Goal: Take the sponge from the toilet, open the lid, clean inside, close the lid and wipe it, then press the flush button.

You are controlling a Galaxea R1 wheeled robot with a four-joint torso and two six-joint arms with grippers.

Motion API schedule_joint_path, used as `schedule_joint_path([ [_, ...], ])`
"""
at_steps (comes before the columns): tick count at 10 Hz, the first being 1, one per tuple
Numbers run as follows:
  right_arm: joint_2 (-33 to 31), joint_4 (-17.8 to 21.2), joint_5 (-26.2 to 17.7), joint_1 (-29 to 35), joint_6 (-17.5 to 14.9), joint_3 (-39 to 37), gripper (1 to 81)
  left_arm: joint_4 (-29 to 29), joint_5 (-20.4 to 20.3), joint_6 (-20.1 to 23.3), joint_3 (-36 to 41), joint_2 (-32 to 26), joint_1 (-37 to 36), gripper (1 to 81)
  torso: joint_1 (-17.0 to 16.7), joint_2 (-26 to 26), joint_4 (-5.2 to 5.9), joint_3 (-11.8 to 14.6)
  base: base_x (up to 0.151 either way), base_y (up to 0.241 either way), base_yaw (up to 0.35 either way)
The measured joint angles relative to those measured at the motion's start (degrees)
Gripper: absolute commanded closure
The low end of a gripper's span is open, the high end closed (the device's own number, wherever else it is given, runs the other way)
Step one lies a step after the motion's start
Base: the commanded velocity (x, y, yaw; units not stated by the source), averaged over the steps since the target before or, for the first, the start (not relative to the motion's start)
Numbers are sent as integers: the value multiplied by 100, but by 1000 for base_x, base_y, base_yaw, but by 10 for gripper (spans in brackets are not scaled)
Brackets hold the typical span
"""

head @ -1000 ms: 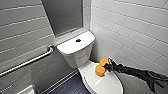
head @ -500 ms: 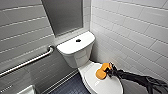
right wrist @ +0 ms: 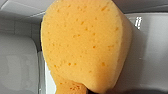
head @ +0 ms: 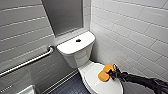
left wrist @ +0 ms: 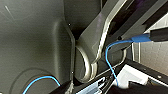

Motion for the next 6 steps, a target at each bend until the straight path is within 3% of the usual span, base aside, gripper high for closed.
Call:
schedule_joint_path([
  [6, -1403, 15, 1204, -779, -2, 2356, 811, 2, -2, 0, 193, -76, 2, 10, 0, 0, 0, 0, 0, 0, 0],
])
